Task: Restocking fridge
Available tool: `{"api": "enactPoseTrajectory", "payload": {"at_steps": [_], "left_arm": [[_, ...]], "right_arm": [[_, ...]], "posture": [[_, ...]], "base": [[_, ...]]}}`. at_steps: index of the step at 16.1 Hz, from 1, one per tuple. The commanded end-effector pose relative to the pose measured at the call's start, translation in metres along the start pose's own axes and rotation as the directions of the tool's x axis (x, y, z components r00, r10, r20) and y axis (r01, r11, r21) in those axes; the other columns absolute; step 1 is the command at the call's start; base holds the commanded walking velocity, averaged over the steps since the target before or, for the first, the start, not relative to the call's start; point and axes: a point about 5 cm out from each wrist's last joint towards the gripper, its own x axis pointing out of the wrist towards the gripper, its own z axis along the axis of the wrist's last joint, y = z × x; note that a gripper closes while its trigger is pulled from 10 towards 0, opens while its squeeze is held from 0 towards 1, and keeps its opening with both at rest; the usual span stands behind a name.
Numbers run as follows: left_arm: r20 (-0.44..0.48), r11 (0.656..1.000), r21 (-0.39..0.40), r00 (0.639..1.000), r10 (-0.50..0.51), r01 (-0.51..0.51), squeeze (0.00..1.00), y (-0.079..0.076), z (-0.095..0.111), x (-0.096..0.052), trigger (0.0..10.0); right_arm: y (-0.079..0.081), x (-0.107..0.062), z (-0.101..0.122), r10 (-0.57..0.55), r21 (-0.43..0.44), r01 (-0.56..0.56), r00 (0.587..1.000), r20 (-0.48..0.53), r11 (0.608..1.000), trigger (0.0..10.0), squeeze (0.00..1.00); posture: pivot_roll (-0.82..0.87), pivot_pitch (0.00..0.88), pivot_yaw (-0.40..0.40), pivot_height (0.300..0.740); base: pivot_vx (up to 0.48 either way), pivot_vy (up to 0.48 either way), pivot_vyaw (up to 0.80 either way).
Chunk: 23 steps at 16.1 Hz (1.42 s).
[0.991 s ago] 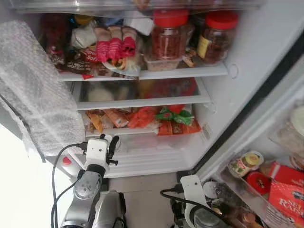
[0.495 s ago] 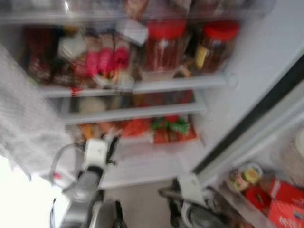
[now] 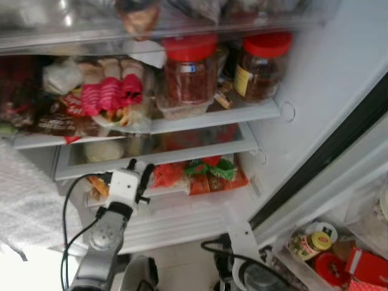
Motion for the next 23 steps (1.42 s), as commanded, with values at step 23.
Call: {"api": "enactPoseTrajectory", "payload": {"at_steps": [23], "left_arm": [[0.210, 0.950, 0.268, 0.972, 0.108, -0.163, 0.00, 0.025, 0.022, 0.003, 10.0]], "right_arm": [[-0.002, -0.002, -0.002, -0.009, 0.027, 0.009, 1.000, 0.009, 1.000, 10.0, 0.00]], "posture": [[-0.11, 0.193, -0.032, 0.627]], "base": [[0.000, 0.000, 0.00]]}}
